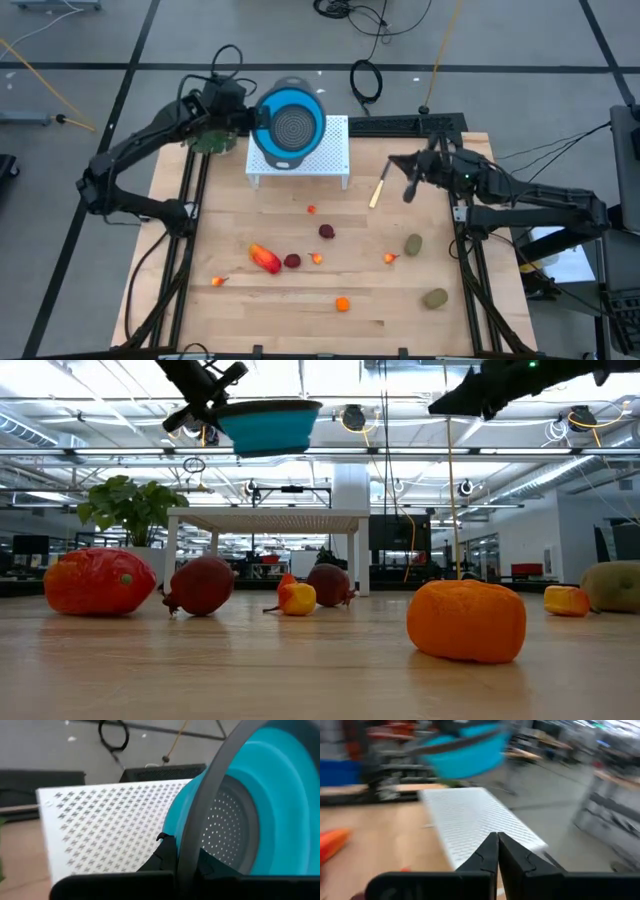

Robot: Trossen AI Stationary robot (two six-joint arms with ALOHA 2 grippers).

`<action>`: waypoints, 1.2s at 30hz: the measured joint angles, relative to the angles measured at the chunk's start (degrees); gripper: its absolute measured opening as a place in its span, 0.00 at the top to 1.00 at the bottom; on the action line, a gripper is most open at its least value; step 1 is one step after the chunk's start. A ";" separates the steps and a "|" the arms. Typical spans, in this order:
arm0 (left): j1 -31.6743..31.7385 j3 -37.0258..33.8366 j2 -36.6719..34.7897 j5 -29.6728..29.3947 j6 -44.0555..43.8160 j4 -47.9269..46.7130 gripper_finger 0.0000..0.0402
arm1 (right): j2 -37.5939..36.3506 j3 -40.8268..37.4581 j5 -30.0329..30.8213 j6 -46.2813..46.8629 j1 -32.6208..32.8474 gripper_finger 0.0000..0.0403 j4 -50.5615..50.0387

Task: Pick & Place Fruit
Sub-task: Put the strainer bowl on the shelf

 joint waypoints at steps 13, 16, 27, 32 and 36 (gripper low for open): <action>6.68 1.18 1.02 8.18 -2.41 -7.28 1.00 | -5.10 -6.44 -17.37 -12.15 -0.42 1.00 -0.03; 8.21 1.18 1.99 10.05 -2.37 -8.37 1.00 | -6.61 -7.66 -18.43 -8.38 -1.51 1.00 -0.02; 11.59 1.16 6.90 13.09 0.62 -10.38 1.00 | -11.85 -11.89 -30.04 -0.62 -7.55 1.00 0.00; 11.60 1.16 7.82 13.30 0.86 -11.98 1.00 | -13.93 -14.27 -30.98 0.99 -9.19 1.00 1.10; 11.56 1.16 7.61 12.69 0.99 -13.47 1.00 | -15.15 -16.99 -30.90 1.86 -10.56 1.00 5.45</action>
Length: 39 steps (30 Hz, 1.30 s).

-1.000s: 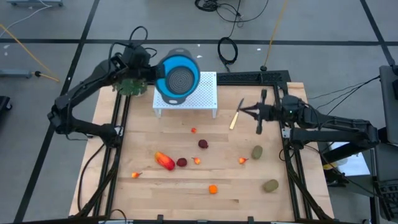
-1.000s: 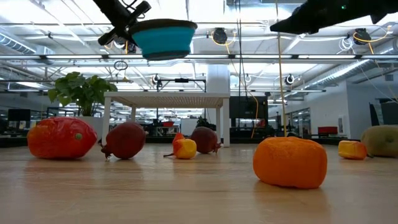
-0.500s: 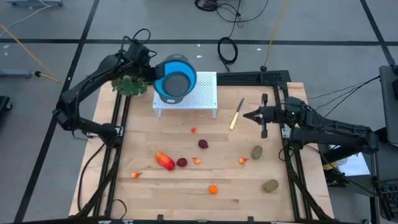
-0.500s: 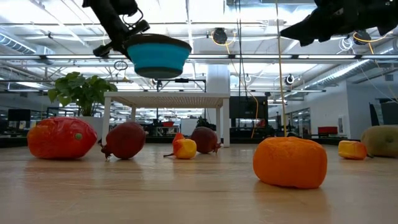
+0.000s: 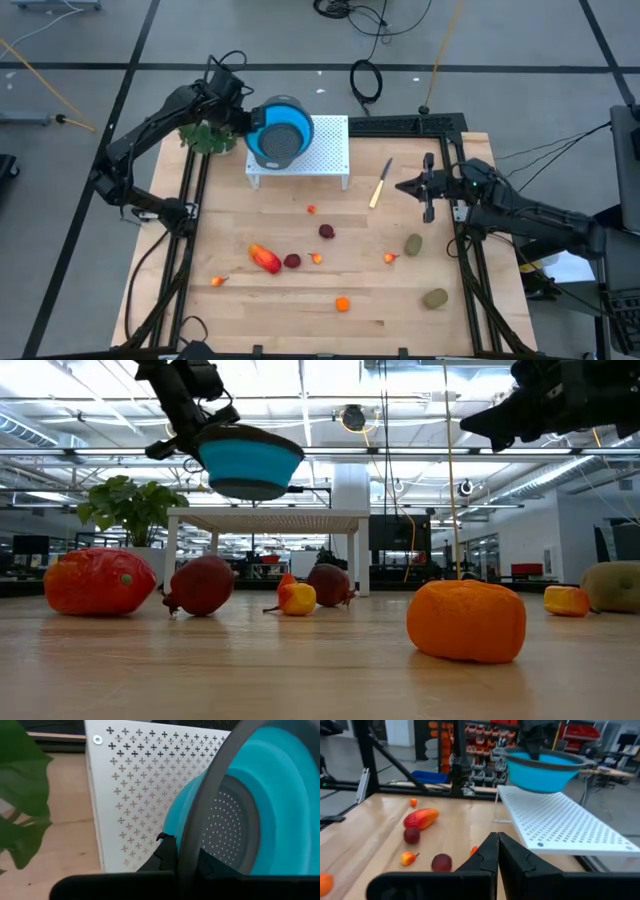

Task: Pick & Place Fruit
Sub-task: Put the strainer bowl on the shelf

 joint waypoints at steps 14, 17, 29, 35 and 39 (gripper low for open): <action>0.01 0.00 0.07 -3.44 1.93 -0.38 1.00 | -0.68 -3.75 -0.01 2.98 -2.48 1.00 3.73; 0.00 0.00 0.72 -3.96 1.95 -0.22 1.00 | -0.68 -3.75 -0.02 2.94 -2.48 1.00 3.72; -0.11 -0.02 3.67 -2.18 3.34 2.16 1.00 | -0.93 -3.75 -0.01 2.95 -2.48 1.00 3.62; -0.11 -0.02 3.67 -3.42 3.46 0.17 1.00 | -1.05 -3.75 0.10 2.87 -2.53 1.00 3.62; -0.11 -0.03 3.67 -3.68 3.51 -0.88 1.00 | -1.05 -3.75 0.14 2.81 -2.53 1.00 3.62</action>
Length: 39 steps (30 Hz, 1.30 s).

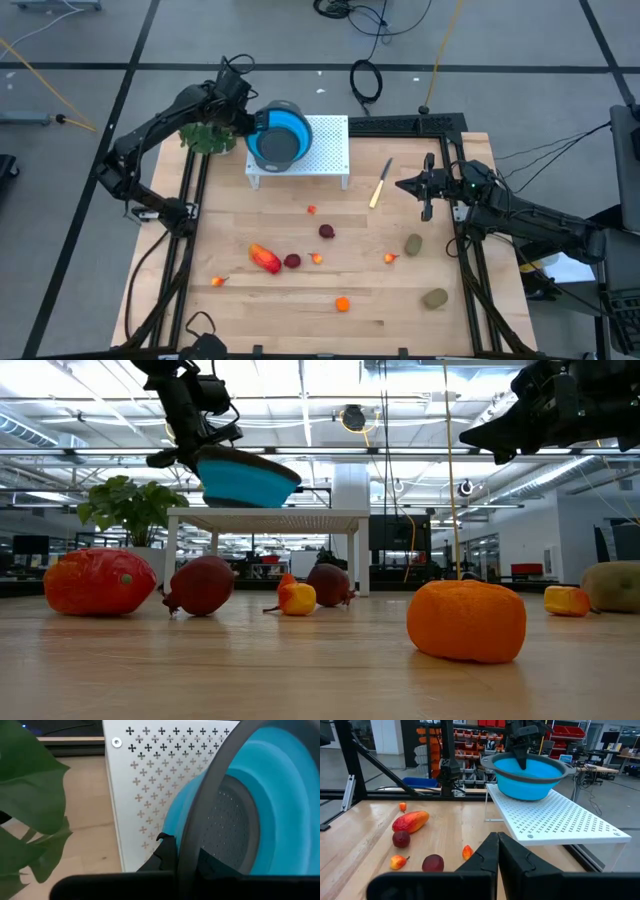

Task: Pick & Place Fruit
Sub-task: Put the strainer bowl on the shelf

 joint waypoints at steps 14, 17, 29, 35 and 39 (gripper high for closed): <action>0.00 -0.02 0.00 0.05 1.44 1.72 0.98 | 0.00 0.00 0.09 0.13 0.00 1.00 0.00; 0.00 -0.02 0.00 0.04 1.63 1.72 0.96 | 0.00 0.00 0.09 0.13 0.00 1.00 0.00; 0.00 -0.02 0.00 0.02 3.89 1.68 0.86 | 0.00 0.00 0.09 0.15 0.00 1.00 0.00; 0.00 -0.02 0.00 0.00 4.78 1.65 0.76 | 0.00 0.00 0.09 0.15 0.00 1.00 0.00; 0.00 -0.02 0.00 -0.02 5.57 1.63 0.68 | 0.00 0.00 0.09 0.17 0.00 1.00 0.00</action>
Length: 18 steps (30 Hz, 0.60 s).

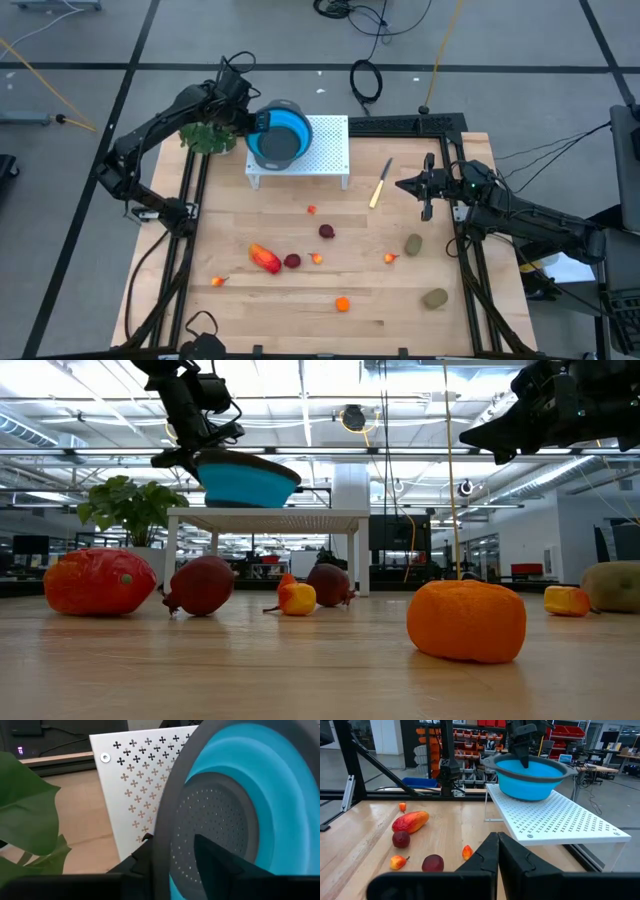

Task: Pick & Place Fruit
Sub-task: Put the strainer bowl on the shelf

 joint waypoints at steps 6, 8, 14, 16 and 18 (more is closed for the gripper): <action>0.00 0.00 -0.06 0.00 0.65 0.02 0.58 | 0.00 0.00 0.00 0.00 0.00 1.00 0.00; 0.01 -0.02 -0.35 -0.01 1.06 0.02 0.54 | 0.00 0.00 0.00 0.00 0.00 1.00 0.00; 0.30 -0.04 -1.39 0.02 1.83 0.00 0.47 | 0.00 0.00 -0.01 0.02 0.00 1.00 0.02; 0.90 -0.04 -2.57 0.01 1.90 0.00 0.47 | 0.00 0.00 -0.02 0.02 -0.01 1.00 0.02; 1.39 -0.04 -3.63 -0.09 1.88 0.00 0.47 | 0.01 0.00 -0.02 0.02 -0.01 1.00 0.02</action>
